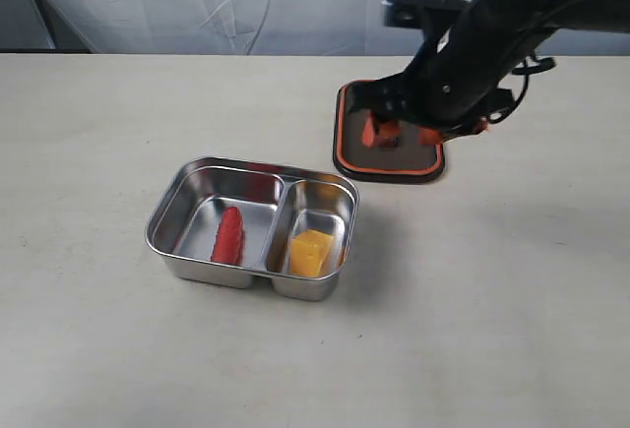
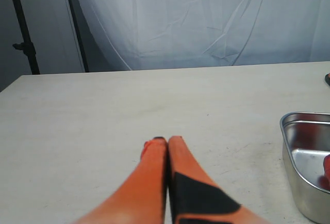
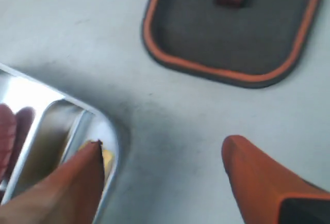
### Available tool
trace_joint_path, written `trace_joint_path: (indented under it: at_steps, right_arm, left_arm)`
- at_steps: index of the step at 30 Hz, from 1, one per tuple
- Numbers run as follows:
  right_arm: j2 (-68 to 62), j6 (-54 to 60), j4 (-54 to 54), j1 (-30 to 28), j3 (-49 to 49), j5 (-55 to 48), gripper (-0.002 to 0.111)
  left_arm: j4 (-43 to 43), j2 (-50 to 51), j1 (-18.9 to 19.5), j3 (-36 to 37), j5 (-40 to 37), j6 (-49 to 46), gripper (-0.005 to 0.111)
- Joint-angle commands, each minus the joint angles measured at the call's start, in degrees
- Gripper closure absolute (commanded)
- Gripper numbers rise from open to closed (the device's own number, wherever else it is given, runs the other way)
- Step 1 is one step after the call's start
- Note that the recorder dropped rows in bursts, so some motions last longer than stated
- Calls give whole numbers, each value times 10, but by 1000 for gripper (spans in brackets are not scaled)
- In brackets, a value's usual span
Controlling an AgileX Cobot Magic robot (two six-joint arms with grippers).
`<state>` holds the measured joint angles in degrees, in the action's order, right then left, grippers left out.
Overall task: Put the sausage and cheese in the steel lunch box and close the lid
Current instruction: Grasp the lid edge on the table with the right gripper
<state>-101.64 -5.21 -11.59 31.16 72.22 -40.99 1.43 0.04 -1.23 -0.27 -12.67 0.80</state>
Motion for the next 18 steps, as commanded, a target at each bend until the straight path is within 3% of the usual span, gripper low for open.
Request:
trace_joint_path:
  at_steps: [1,7,18]
  right_arm:
    - [1,-12,16,-74,12,-18,44]
    - [1,-6,38,-127,12,-26,44]
    - [-78,-6,50,-131,12,-19,44]
  left_arm:
    - [2,0,1,3,8,1,107]
    - [2,0,1,3,8,1,107]
    - [2,0,1,3,8,1,107]
